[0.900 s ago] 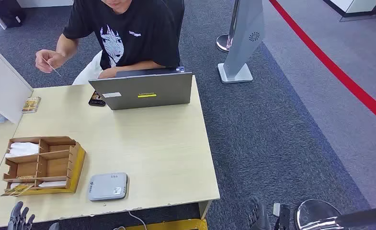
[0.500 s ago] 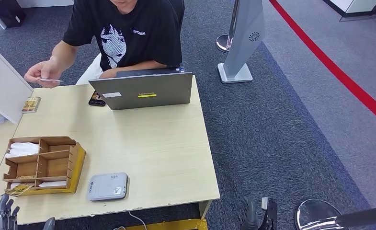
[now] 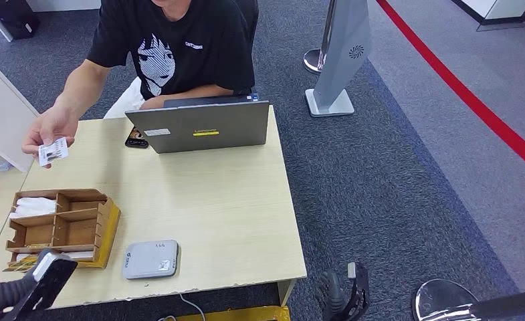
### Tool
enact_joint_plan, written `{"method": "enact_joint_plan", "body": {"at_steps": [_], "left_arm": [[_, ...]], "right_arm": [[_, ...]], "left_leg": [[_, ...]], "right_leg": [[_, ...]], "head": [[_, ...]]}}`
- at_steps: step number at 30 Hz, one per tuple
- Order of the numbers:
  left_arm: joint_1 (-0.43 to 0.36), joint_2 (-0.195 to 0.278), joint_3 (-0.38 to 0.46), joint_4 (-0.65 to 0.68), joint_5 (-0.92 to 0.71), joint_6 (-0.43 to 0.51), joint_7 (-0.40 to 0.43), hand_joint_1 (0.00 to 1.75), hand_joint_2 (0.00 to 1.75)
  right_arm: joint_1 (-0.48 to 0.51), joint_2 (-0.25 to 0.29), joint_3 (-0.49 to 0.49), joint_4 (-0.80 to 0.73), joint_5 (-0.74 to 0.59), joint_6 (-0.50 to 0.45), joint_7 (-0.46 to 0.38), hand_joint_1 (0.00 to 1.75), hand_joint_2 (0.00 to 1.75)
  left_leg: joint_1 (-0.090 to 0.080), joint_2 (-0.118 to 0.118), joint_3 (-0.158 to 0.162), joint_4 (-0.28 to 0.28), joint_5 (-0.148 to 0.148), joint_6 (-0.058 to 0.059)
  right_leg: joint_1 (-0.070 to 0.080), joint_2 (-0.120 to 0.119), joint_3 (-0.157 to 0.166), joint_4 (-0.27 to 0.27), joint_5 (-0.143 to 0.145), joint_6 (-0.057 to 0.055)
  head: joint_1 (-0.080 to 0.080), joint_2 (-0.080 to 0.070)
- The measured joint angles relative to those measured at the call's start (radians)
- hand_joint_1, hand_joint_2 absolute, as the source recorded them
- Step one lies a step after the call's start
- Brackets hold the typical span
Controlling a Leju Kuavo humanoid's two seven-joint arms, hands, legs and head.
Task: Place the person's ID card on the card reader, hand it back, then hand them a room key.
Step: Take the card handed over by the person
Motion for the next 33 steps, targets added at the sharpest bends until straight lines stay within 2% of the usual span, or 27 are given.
{"method": "enact_joint_plan", "body": {"at_steps": [4,6,9,11,13,17,18,22,33], "left_arm": [[-0.009,0.006,-0.005,0.004,-0.008,0.001,0.002,0.0,1.75],[-0.078,0.056,-0.038,0.05,-0.061,0.006,0.012,0.0,1.75],[-0.318,0.193,-0.177,0.25,-0.178,-0.003,0.042,0.0,1.75],[-0.436,0.245,-0.262,0.371,-0.219,-0.021,0.058,0.0,1.75],[-0.461,0.256,-0.287,0.405,-0.223,-0.026,0.062,0.0,1.75],[-0.475,0.264,-0.311,0.43,-0.223,-0.035,0.072,0.21,1.75],[-0.476,0.265,-0.315,0.432,-0.222,-0.038,0.078,0.21,1.75],[-0.473,0.272,-0.326,0.432,-0.218,-0.044,0.093,1.75,1.75],[-0.453,0.289,-0.329,0.432,-0.196,-0.037,0.128,1.75,1.75]], "right_arm": [[-0.001,-0.001,0.003,0.002,-0.002,0.0,-0.002,0.0,1.75],[-0.008,-0.008,0.026,0.02,-0.015,0.004,-0.012,0.0,1.75],[-0.034,-0.028,0.103,0.071,-0.036,0.0,-0.024,0.0,1.75],[-0.048,-0.037,0.143,0.094,-0.042,-0.007,-0.024,0.0,1.75],[-0.051,-0.04,0.154,0.099,-0.043,-0.009,-0.022,0.0,1.75],[-0.052,-0.043,0.162,0.104,-0.052,-0.012,-0.021,0.0,1.75],[-0.051,-0.044,0.164,0.105,-0.054,-0.014,-0.021,0.0,1.75],[-0.051,-0.049,0.171,0.105,-0.054,-0.02,-0.021,0.0,1.75],[-0.04,-0.061,0.187,0.091,-0.057,-0.055,-0.014,0.0,1.75]], "left_leg": [[0.0,0.0,0.0,0.0,0.0,0.0],[0.0,0.0,0.0,0.0,0.001,-0.001],[0.0,0.003,0.0,0.0,0.002,-0.001],[0.0,0.004,0.0,0.0,0.002,-0.001],[0.0,0.004,0.0,0.0,0.002,-0.001],[0.0,0.005,-0.001,0.0,0.001,-0.001],[0.0,0.005,-0.001,0.0,0.001,-0.001],[0.0,0.005,-0.001,0.0,0.001,-0.002],[0.0,0.006,-0.001,0.0,0.001,-0.002]], "right_leg": [[0.0,0.0,0.0,0.0,0.0,0.0],[0.0,0.0,0.0,0.0,0.001,-0.001],[0.0,0.002,-0.001,0.001,0.003,-0.003],[0.0,0.003,-0.002,0.001,0.003,-0.003],[0.0,0.004,-0.001,0.001,0.003,-0.003],[0.0,0.005,-0.001,0.001,0.003,-0.003],[0.0,0.005,-0.001,0.001,0.003,-0.003],[0.0,0.005,-0.001,0.001,0.003,-0.003],[0.0,0.005,-0.001,0.001,0.003,-0.003]], "head": [[0.0,0.0],[-0.001,0.0],[-0.002,0.0],[-0.002,0.0],[-0.002,0.0],[-0.002,0.0],[-0.002,0.0],[-0.002,0.0],[-0.002,0.0]]}}
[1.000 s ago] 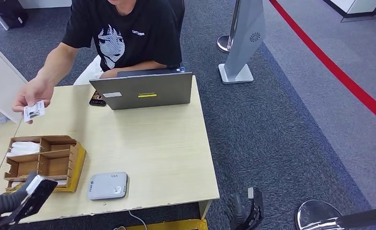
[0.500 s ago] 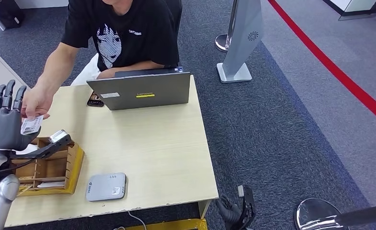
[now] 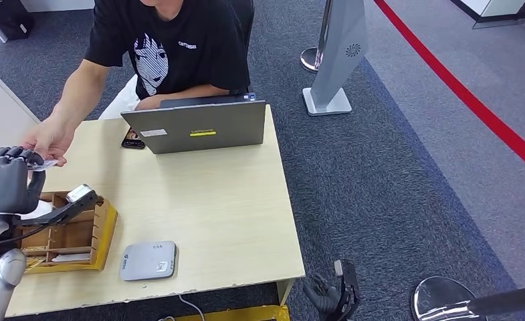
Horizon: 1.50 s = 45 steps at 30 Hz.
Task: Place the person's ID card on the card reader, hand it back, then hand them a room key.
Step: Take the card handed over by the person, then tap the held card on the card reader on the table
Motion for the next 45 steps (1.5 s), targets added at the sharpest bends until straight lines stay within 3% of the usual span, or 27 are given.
{"method": "enact_joint_plan", "body": {"at_steps": [5,11,16,20,24,32,45], "left_arm": [[0.02,-0.001,0.004,-0.011,0.022,0.052,0.012,1.75,1.75],[0.103,-0.021,0.033,-0.094,0.085,0.131,-0.007,1.75,1.75],[0.24,-0.08,0.066,-0.234,0.157,0.213,-0.081,1.75,1.75],[0.374,-0.133,0.039,-0.329,0.106,0.138,-0.084,1.75,1.75],[0.446,-0.157,-0.035,-0.328,0.042,0.059,-0.057,1.75,1.75],[0.464,-0.184,-0.164,-0.242,0.03,0.004,-0.043,1.75,1.75],[0.417,-0.22,-0.232,-0.101,0.032,-0.038,-0.036,1.75,1.75]], "right_arm": [[0.006,-0.004,0.007,-0.012,-0.001,-0.016,0.006,0.0,1.75],[0.013,-0.006,0.013,-0.023,-0.006,-0.029,0.007,0.0,1.75],[0.02,-0.006,0.013,-0.037,-0.026,-0.05,0.013,0.0,1.75],[0.024,-0.006,0.012,-0.062,-0.029,-0.066,0.031,0.0,1.75],[0.026,-0.006,0.012,-0.08,-0.011,-0.067,0.035,0.0,1.75],[0.024,-0.006,0.012,-0.087,0.016,-0.065,0.04,0.0,1.75],[0.019,-0.006,0.012,-0.088,0.024,-0.058,0.043,0.0,1.75]], "left_leg": [[0.0,0.0,0.0,0.0,0.0,0.0],[0.0,0.0,0.0,0.0,-0.001,0.0],[-0.001,0.003,0.0,0.0,-0.002,0.001],[-0.002,0.003,0.001,0.0,-0.004,0.002],[-0.001,0.003,0.0,0.0,-0.005,0.002],[-0.001,0.002,0.0,0.0,-0.005,0.002],[-0.001,0.002,0.0,0.0,-0.005,0.002]], "right_leg": [[0.0,0.0,0.0,0.0,0.0,0.0],[0.0,0.0,0.0,0.0,0.0,0.0],[-0.001,0.003,0.0,-0.001,-0.001,0.001],[-0.001,0.003,0.0,-0.002,-0.003,0.003],[-0.001,0.003,0.0,-0.002,-0.003,0.004],[-0.001,0.003,0.001,-0.001,-0.003,0.004],[-0.001,0.002,0.001,-0.001,-0.003,0.004]], "head": [[0.0,0.0],[0.0,0.0],[0.0,0.0],[0.0,0.0],[0.0,0.0],[0.0,0.0],[0.0,0.0]]}}
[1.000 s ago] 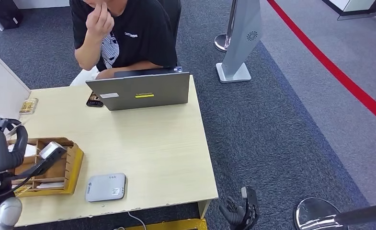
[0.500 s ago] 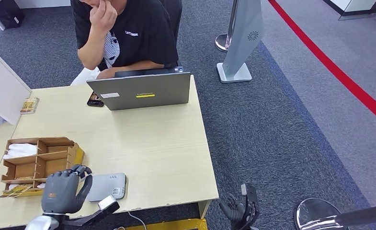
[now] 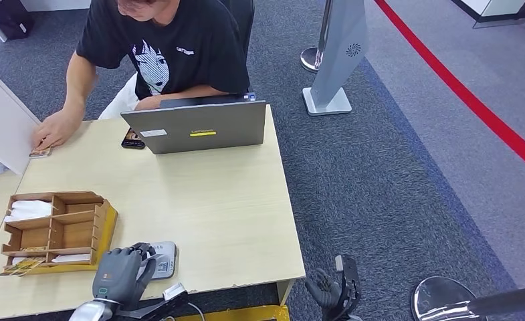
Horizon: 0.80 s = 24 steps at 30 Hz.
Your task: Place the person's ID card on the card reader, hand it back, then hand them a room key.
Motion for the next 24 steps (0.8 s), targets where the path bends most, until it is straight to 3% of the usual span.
{"method": "enact_joint_plan", "body": {"at_steps": [7,12,24], "left_arm": [[-0.057,0.002,-0.006,0.054,-0.033,0.07,0.027,1.75,1.75],[-0.143,0.016,0.019,0.041,-0.045,0.064,0.029,1.75,1.75],[-0.428,0.109,0.138,0.045,0.0,0.064,0.033,1.75,1.75]], "right_arm": [[-0.001,0.0,0.0,0.004,0.009,0.006,0.003,0.0,1.75],[-0.002,0.0,0.0,0.005,0.015,0.011,0.004,0.0,1.75],[0.009,-0.001,0.01,0.015,0.015,0.021,-0.024,0.0,1.75]], "left_leg": [[0.0,-0.001,0.0,0.0,0.001,0.0],[0.0,-0.001,0.0,0.0,0.002,0.0],[0.001,-0.002,0.0,0.0,0.004,-0.001]], "right_leg": [[0.0,-0.001,0.0,0.001,0.0,0.0],[0.0,-0.002,0.0,0.001,0.001,-0.001],[0.001,-0.002,0.0,0.002,0.002,-0.003]], "head": [[0.0,0.0],[0.0,0.0],[-0.001,0.0]]}}
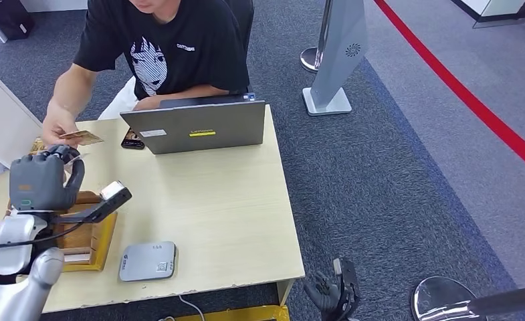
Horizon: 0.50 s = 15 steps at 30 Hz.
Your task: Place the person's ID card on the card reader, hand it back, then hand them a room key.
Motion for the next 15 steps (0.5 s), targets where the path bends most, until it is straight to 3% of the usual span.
{"method": "enact_joint_plan", "body": {"at_steps": [6,15], "left_arm": [[-0.057,0.027,0.022,0.03,0.006,-0.001,0.0,1.75,1.75],[-0.07,0.05,0.04,0.056,0.016,0.012,0.01,1.75,1.75]], "right_arm": [[0.001,-0.002,0.007,0.0,-0.003,0.0,-0.003,0.0,1.75],[0.003,-0.005,0.017,0.0,-0.004,-0.001,-0.003,0.0,1.75]], "left_leg": [[0.0,0.0,0.0,0.0,0.0,0.0],[0.0,0.002,0.0,0.0,0.0,0.0]], "right_leg": [[0.0,0.0,0.0,0.0,0.0,0.0],[0.0,0.002,-0.001,0.0,0.0,0.0]], "head": [[0.0,0.0],[0.0,0.0]]}}
